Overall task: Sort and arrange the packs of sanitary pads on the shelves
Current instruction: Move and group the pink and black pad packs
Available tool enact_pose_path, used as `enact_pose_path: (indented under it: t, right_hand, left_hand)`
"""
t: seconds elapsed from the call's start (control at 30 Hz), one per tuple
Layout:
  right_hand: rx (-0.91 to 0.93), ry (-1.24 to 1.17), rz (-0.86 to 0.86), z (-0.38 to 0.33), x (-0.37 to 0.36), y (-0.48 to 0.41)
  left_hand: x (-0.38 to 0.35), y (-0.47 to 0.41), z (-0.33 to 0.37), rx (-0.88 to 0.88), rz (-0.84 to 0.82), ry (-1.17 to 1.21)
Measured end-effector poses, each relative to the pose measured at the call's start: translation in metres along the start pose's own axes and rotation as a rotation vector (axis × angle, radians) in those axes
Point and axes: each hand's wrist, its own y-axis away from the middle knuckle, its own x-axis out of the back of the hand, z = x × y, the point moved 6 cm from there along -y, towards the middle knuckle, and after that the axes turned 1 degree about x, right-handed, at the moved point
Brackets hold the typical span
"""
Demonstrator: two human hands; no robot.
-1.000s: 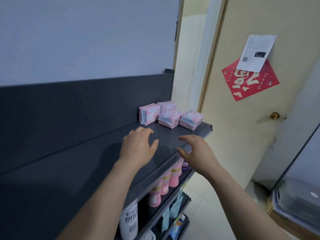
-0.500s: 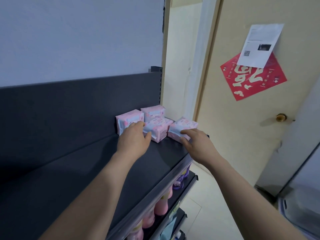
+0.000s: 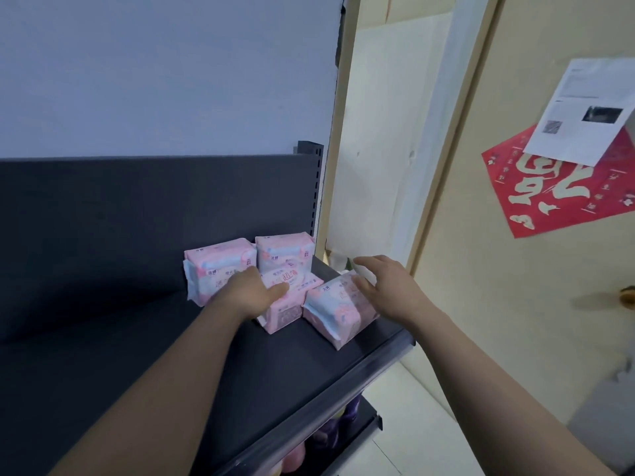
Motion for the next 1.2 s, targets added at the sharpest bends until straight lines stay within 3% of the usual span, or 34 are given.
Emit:
enact_pose_path:
  t: [0.33, 0.5, 0.73, 0.97, 1.2]
  right_hand:
    - [0.019, -0.19, -0.238, 0.019, -0.021, -0.018]
    - [0.041, -0.263, -0.353, 0.013, -0.032, -0.025]
    - [0.023, -0.254, -0.493, 0.006, -0.047, -0.034]
    - [0.148, -0.351, -0.446, -0.043, -0.05, -0.024]
    - [0.235, -0.429, -0.58, -0.117, -0.073, -0.003]
  left_hand:
    - [0.003, 0.021, 0.0, 0.04, 0.196, 0.222]
    - [0.021, 0.045, -0.004, -0.021, 0.399, 0.038]
    - [0.029, 0.075, -0.03, 0.044, 0.435, 0.003]
    - [0.051, 0.105, -0.058, 0.088, 0.496, 0.044]
    - [0.086, 0.164, -0.111, 0.196, 0.654, 0.032]
